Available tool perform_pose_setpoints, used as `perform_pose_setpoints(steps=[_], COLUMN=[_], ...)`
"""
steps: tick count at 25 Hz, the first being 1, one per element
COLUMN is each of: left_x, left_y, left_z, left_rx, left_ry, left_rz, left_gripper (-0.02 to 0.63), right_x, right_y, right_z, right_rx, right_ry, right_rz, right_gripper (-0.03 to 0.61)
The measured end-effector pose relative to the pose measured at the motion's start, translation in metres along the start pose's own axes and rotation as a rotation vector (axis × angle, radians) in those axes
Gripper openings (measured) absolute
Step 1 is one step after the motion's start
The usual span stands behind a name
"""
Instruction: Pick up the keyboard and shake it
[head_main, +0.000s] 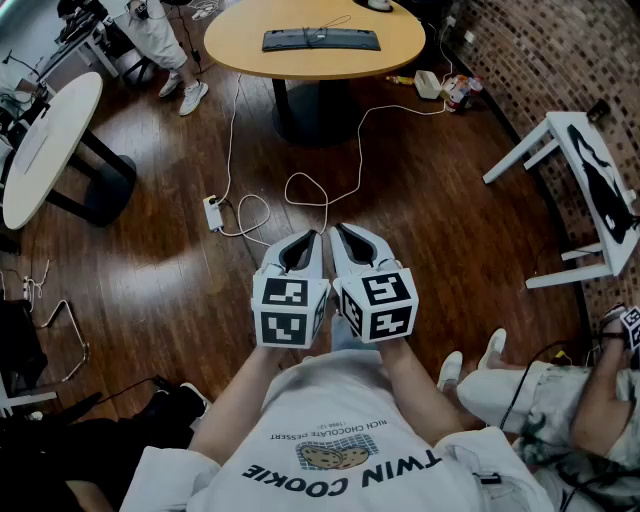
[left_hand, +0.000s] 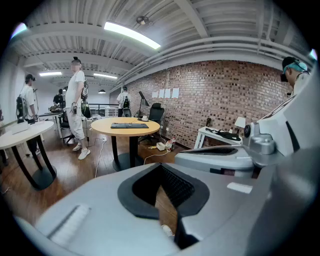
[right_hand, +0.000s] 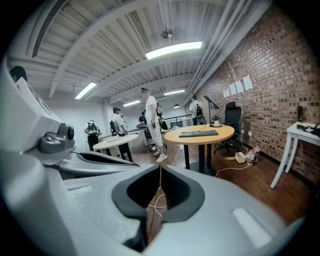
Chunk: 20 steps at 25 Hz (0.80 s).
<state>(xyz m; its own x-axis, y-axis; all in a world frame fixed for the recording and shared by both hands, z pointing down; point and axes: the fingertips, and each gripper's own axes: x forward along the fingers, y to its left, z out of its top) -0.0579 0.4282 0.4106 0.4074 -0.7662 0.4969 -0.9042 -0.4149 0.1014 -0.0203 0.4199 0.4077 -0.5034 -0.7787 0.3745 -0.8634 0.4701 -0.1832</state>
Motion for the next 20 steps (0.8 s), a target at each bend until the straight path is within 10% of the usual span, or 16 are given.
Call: perform_pose_setpoints(steps=[20], left_x=[0.224], left_y=[0.012], left_z=[0.126], left_rx=[0.051], left_ry=[0.031], left_rz=[0.095], left_gripper=[0.008], right_x=[0.137], right_y=[-0.203], right_z=[0.087], right_rx=[0.038], right_ry=[0.022], right_rz=[0.064], right_gripper=[0.006])
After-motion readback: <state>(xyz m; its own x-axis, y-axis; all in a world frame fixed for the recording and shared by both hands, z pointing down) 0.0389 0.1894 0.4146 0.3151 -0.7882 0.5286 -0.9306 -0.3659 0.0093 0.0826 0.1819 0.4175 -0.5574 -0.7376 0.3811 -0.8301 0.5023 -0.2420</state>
